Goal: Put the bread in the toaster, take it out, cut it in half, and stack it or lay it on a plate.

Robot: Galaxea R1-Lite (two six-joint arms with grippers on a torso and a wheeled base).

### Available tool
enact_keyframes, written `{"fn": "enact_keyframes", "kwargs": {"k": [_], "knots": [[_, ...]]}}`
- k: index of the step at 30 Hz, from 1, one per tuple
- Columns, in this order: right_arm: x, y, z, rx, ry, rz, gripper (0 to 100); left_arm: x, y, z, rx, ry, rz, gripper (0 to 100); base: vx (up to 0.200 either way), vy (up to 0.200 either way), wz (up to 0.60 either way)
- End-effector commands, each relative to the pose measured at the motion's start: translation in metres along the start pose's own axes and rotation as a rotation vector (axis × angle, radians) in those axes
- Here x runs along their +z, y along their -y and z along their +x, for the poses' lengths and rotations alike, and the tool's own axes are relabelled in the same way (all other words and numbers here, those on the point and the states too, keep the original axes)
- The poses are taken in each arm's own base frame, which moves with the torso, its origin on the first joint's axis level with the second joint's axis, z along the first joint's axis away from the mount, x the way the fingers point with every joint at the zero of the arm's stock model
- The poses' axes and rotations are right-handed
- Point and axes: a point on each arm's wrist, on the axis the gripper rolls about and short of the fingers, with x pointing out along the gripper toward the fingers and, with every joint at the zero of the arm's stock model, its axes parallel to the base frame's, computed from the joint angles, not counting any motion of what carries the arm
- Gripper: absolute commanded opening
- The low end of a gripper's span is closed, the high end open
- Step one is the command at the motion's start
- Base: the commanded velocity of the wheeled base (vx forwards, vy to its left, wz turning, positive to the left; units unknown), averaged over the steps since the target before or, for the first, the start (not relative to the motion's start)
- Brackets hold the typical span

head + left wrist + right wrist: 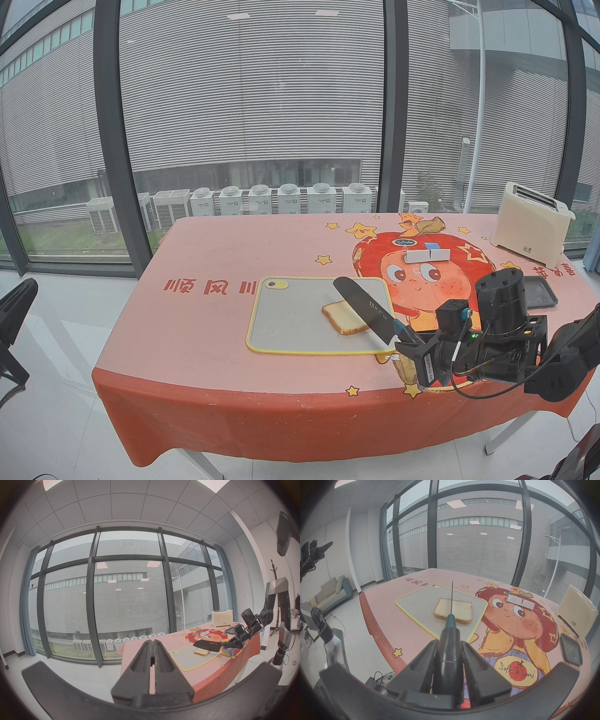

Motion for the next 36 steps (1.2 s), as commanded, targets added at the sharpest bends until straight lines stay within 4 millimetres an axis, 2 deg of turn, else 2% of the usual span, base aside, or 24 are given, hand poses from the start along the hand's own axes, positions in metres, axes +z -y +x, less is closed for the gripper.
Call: {"fn": "enact_keyframes", "kwargs": {"k": [1, 7, 9, 12, 14, 15, 17, 18, 20, 23, 25, 26, 28, 32, 36], "knots": [[0.002, 0.000, -0.002, -0.001, 0.010, 0.000, 0, 0.006, -0.003, 0.025, -0.055, -0.043, 0.025, 0, 0.000, 0.000, 0.00], [0.004, 0.000, -0.001, -0.001, 0.016, 0.002, 0, 0.010, -0.009, 0.052, -0.069, -0.024, 0.036, 0, 0.000, 0.000, 0.00], [0.004, 0.000, -0.001, -0.001, 0.016, 0.003, 0, 0.011, -0.010, 0.055, -0.068, -0.019, 0.038, 0, 0.000, 0.000, 0.00], [0.004, 0.001, 0.000, -0.004, 0.014, 0.002, 0, 0.017, -0.009, 0.081, -0.127, 0.021, 0.050, 0, 0.000, 0.000, 0.00], [0.003, 0.000, 0.000, -0.002, 0.013, 0.001, 0, 0.019, -0.007, 0.088, -0.154, 0.036, 0.052, 0, 0.000, 0.000, 0.00], [0.005, 0.001, 0.000, -0.004, 0.019, 0.004, 0, 0.023, -0.004, 0.100, -0.180, 0.061, 0.052, 0, 0.000, 0.000, 0.00], [0.006, 0.001, 0.000, -0.004, 0.021, 0.004, 0, 0.025, -0.004, 0.112, -0.194, 0.074, 0.050, 0, 0.000, 0.000, 0.00], [0.006, 0.001, 0.000, -0.004, 0.021, 0.004, 0, 0.025, -0.004, 0.112, -0.194, 0.074, 0.050, 0, 0.000, 0.000, 0.00], [0.006, 0.003, 0.000, -0.010, 0.022, 0.009, 0, 0.025, -0.003, 0.130, -0.235, 0.071, 0.046, 0, 0.000, 0.000, 0.00], [0.006, 0.004, 0.000, -0.011, 0.023, 0.010, 0, 0.026, -0.004, 0.140, -0.249, 0.066, 0.043, 0, 0.000, 0.000, 0.00], [0.006, 0.004, 0.000, -0.011, 0.023, 0.010, 0, 0.026, -0.006, 0.161, -0.256, 0.057, 0.038, 0, 0.000, 0.000, 0.00], [0.006, 0.004, 0.000, -0.011, 0.023, 0.010, 0, 0.026, -0.006, 0.161, -0.256, 0.057, 0.038, 0, 0.000, 0.000, 0.00], [0.006, 0.004, 0.000, -0.011, 0.022, 0.010, 0, 0.027, -0.008, 0.176, -0.258, 0.058, 0.038, 0, 0.000, 0.000, 0.00], [0.006, 0.004, 0.000, -0.011, 0.022, 0.009, 0, 0.020, -0.008, 0.187, -0.269, 0.024, 0.030, 0, 0.000, 0.000, 0.00], [0.003, 0.004, 0.001, -0.011, 0.011, 0.007, 0, 0.003, -0.008, 0.203, -0.280, -0.033, 0.018, 0, 0.000, 0.000, 0.00]]}}
